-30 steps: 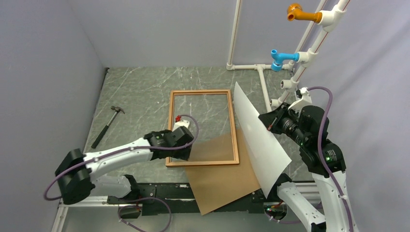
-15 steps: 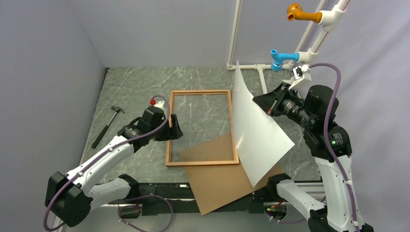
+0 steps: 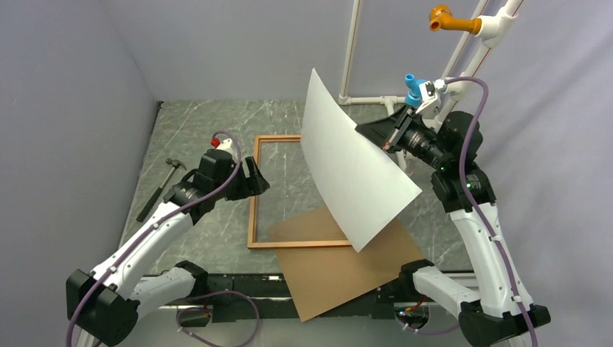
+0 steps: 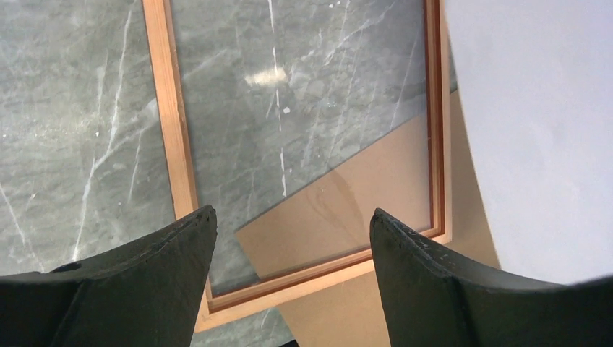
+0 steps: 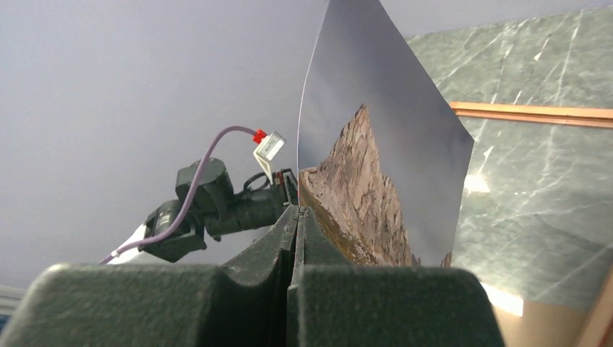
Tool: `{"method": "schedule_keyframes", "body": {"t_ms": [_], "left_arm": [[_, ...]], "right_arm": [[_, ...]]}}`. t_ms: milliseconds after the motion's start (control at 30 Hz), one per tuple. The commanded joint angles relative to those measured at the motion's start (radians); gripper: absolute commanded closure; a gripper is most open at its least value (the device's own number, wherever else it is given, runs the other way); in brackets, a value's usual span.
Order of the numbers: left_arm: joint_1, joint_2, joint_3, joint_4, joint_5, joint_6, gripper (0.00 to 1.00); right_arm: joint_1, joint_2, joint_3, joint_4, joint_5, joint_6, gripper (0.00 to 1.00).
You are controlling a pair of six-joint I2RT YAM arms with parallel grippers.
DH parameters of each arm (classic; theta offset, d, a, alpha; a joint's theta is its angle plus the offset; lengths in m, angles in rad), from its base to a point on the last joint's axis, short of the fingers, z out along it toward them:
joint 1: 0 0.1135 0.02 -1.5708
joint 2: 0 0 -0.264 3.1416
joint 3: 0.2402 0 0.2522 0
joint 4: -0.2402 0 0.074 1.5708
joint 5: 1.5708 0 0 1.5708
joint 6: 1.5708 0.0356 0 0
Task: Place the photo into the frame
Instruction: Place the photo in the photo frame.
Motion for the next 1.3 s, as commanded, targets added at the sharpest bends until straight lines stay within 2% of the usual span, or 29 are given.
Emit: {"method": "schedule_keyframes", "body": {"t_ms": [0, 400, 533, 633, 900, 1067, 1167, 1267], "left_arm": [[0.003, -0.08, -0.045, -0.014, -0.02, -0.016, 0.19], [0.003, -0.144, -0.072, -0.028, -0.02, -0.014, 0.19], [0.003, -0.14, -0.072, -0.024, -0.005, -0.014, 0.19], [0.003, -0.139, -0.069, -0.036, -0.014, -0.011, 0.19], [0.004, -0.134, -0.062, -0.066, -0.031, 0.005, 0.18], [0.003, -0.129, -0.058, -0.07, -0.032, 0.008, 0.18], [0.004, -0.13, -0.057, -0.074, -0.035, 0.01, 0.18], [0.004, -0.135, -0.058, -0.077, -0.037, 0.01, 0.18]], "right_arm": [[-0.001, -0.051, -0.15, 0.281, 0.018, 0.133, 1.0], [0.001, -0.208, -0.744, 0.465, 0.414, 0.34, 1.0], [0.0, -0.213, -0.873, 0.507, 0.487, 0.367, 1.0], [0.0, -0.2, -0.899, 0.495, 0.521, 0.36, 1.0], [0.0, -0.14, -0.912, 0.467, 0.419, 0.242, 1.0], [-0.002, -0.107, -0.966, 0.417, 0.432, 0.193, 0.99], [-0.002, -0.103, -1.008, 0.417, 0.44, 0.18, 0.94], [-0.003, -0.104, -1.035, 0.42, 0.439, 0.161, 0.84]]}}
